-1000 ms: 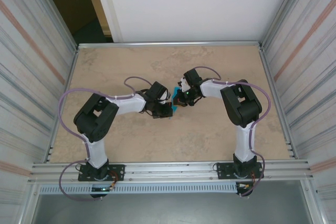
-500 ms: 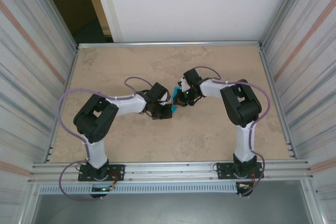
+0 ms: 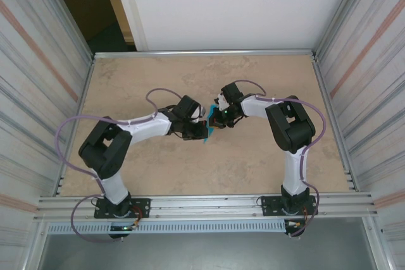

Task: Fold a paper plane with a square sheet of paper (pick it up from the middle)
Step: Fold the wing for the fifth time at the center of the table.

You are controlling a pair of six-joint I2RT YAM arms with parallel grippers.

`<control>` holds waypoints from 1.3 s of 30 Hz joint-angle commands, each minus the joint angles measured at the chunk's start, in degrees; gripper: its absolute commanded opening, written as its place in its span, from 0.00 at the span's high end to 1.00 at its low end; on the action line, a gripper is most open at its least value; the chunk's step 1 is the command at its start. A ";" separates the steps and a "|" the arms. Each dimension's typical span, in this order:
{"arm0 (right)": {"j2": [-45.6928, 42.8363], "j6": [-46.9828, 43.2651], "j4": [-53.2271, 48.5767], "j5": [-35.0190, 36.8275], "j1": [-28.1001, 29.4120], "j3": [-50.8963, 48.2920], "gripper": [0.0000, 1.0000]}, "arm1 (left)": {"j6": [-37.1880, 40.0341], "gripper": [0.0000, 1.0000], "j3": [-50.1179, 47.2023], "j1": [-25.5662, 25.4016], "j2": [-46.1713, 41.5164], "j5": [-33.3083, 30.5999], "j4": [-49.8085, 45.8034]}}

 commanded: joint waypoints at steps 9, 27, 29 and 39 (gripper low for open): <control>5.88 1.10 -5.35 11.13 -0.51 -2.13 1.00 | -1.36 1.00 1.90 0.48 7.86 -0.63 2.20; 2.88 4.26 -2.19 6.23 0.16 -4.34 1.00 | -3.70 1.00 -9.39 1.66 -8.32 1.17 5.72; 1.54 5.68 -0.52 4.47 0.44 -5.16 1.00 | -5.04 1.00 -7.46 2.04 -5.20 1.39 8.85; -1.45 7.08 2.23 1.15 -0.74 -5.62 1.00 | -4.73 1.00 0.78 2.31 7.60 -1.19 10.32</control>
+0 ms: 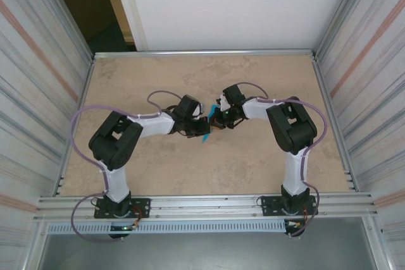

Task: Fold a paper plane with a square sheet of paper (pick it up from the middle)
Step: Fold the wing for the fifth time at the center of the table.

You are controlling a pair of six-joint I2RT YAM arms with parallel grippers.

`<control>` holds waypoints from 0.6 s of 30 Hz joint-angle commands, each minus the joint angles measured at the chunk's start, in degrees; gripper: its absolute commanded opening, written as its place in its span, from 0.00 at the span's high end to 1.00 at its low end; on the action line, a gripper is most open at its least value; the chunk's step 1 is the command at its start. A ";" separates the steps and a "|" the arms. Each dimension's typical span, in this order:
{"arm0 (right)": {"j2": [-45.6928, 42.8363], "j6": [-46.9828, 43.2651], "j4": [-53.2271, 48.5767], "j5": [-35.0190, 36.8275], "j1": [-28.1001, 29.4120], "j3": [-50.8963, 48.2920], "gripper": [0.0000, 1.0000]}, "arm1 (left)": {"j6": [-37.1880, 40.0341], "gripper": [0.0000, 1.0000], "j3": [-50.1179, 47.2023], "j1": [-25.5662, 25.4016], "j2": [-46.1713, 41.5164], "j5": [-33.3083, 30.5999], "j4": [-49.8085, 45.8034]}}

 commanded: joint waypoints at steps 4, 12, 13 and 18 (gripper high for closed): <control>-0.42 0.33 -3.46 1.38 -0.94 -2.09 1.00 | 0.07 1.00 0.69 0.38 2.96 -1.09 -1.11; 0.01 -3.59 -0.33 -0.53 -4.39 -0.21 1.00 | -1.80 1.00 -4.63 0.47 2.80 -2.31 -3.85; 0.27 -3.95 -0.44 -0.80 -5.19 0.59 1.00 | -2.02 1.00 -5.12 0.46 2.66 -2.27 -3.73; 1.41 -6.35 -4.08 1.39 -8.52 5.70 1.00 | -2.48 1.00 -6.15 0.47 2.41 -1.84 -3.76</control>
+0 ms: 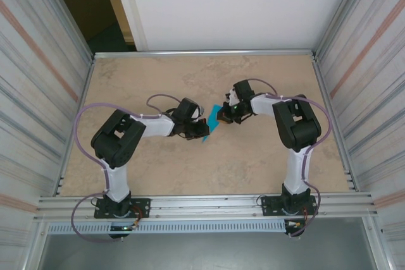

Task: Fold a paper plane with a square sheet of paper (pick it up from the middle)
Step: Fold the wing for the fifth time at the center of the table.

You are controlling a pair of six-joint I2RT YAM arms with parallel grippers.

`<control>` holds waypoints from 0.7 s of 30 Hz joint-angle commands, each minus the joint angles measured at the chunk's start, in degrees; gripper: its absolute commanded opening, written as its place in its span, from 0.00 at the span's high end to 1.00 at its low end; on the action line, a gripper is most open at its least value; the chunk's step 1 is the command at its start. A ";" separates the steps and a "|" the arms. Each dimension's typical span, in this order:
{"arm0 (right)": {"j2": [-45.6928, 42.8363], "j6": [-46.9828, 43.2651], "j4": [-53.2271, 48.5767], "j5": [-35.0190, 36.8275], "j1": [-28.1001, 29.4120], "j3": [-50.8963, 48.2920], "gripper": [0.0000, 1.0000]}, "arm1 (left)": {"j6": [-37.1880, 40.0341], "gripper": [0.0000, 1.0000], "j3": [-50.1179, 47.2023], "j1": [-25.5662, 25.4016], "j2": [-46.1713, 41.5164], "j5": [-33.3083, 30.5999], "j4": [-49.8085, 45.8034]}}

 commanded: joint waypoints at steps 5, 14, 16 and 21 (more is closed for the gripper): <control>2.29 -4.91 -6.82 7.24 -2.06 6.94 1.00 | -0.65 1.00 -2.59 0.14 2.16 -1.26 -8.15; 0.79 -7.28 -13.48 21.13 -0.04 9.93 0.65 | -0.48 1.00 -1.97 0.14 2.92 -0.55 -8.33; -0.40 -8.42 -13.74 23.25 1.10 9.35 0.56 | -0.48 1.00 -1.91 0.05 3.05 -0.37 -8.35; -3.90 -9.10 -12.15 23.58 3.07 7.69 0.62 | -0.31 1.00 -1.66 0.01 3.07 -0.27 -8.35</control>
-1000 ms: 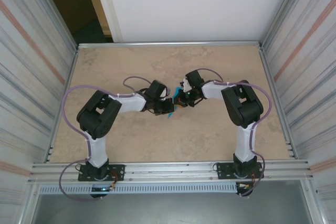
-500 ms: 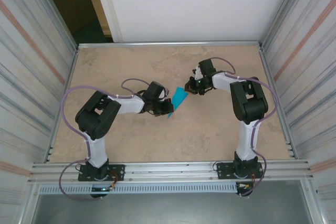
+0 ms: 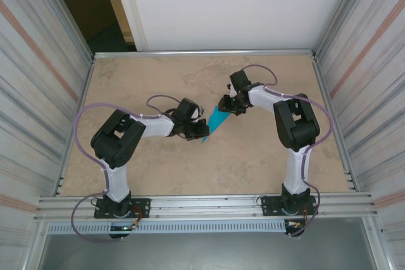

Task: Fold a paper plane with a square sheet of paper (pick it up from the middle)
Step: Fold the wing for the fifth time at the center of the table.

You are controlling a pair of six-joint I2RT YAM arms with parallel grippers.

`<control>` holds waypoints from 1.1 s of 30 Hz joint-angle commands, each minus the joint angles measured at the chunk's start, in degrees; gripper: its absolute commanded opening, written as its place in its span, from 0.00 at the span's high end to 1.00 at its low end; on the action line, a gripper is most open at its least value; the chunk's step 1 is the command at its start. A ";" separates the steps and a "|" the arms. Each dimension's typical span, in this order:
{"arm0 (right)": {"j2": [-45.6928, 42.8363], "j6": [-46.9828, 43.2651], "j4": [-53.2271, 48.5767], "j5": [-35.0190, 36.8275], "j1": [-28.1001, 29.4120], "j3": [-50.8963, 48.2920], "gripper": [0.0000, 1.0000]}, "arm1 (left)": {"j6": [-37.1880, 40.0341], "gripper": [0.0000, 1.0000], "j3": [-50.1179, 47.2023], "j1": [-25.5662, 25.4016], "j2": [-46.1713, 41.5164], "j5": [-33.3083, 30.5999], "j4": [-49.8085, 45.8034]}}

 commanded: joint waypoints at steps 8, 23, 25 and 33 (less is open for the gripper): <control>-12.51 2.40 6.86 0.95 2.36 -9.08 0.70 | 0.23 1.00 -1.80 0.01 3.16 -1.42 -8.38; -2.45 6.72 14.28 -10.67 4.39 -12.87 0.98 | -0.49 1.00 -2.58 -0.03 2.85 -2.25 -8.98; -1.54 6.68 15.62 -11.22 2.37 -13.88 0.98 | -0.96 1.00 -3.26 0.01 2.68 -2.27 -8.83; 0.06 6.84 21.23 -13.89 -6.34 -16.49 0.98 | -3.42 1.00 -7.28 -0.17 2.37 -2.23 -7.08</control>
